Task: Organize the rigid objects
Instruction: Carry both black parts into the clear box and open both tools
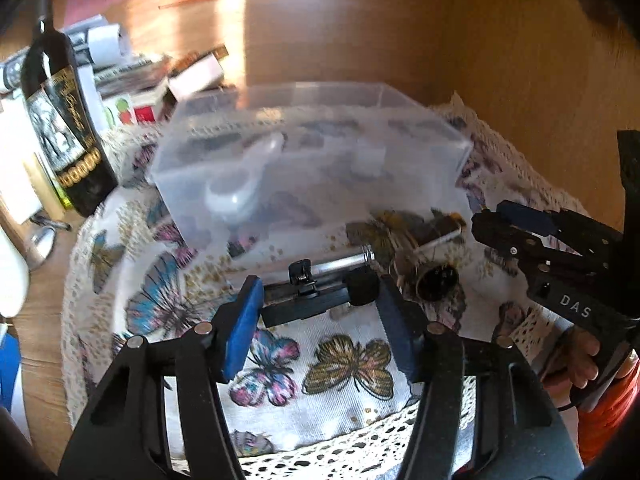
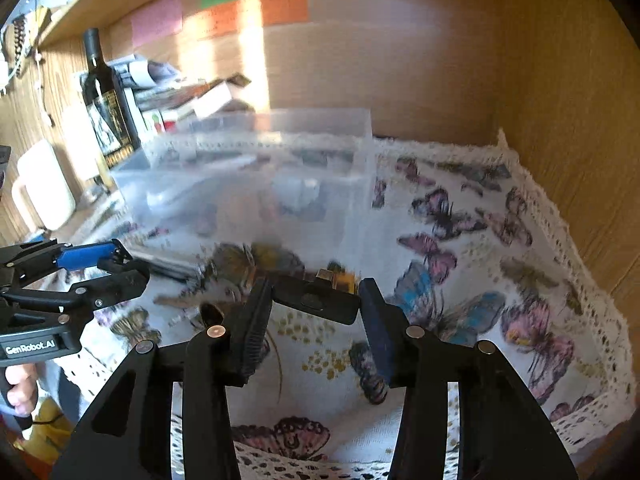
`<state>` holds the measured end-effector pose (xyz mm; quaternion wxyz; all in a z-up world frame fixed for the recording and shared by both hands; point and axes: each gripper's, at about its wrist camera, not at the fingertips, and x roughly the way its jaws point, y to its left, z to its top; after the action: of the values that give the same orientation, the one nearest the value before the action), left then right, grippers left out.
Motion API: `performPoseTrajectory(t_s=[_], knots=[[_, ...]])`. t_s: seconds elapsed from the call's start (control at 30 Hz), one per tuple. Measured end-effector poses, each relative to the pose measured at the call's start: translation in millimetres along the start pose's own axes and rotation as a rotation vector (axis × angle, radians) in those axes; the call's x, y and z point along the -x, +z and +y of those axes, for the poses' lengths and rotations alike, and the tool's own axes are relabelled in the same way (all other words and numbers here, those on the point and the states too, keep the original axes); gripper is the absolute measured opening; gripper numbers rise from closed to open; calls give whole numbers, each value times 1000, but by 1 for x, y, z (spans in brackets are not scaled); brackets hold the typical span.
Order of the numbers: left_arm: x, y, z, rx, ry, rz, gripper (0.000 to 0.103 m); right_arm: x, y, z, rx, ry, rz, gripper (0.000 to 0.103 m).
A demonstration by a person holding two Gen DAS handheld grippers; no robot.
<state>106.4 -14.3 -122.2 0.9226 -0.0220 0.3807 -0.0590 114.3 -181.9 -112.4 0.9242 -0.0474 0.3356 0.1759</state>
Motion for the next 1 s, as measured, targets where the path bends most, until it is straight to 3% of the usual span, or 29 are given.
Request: performPoseTrajectory(t_s=[0.57,0.77,1.0], knots=[[37,64,20,35,44,-211,58,17,65,16,29,51,-198,42],[27,88,32,57,41,-209,58,6,85,22,49,51,-215,42],[-8,101,33,56,43,-139,58,-32,94,19,39,62,-136,42]])
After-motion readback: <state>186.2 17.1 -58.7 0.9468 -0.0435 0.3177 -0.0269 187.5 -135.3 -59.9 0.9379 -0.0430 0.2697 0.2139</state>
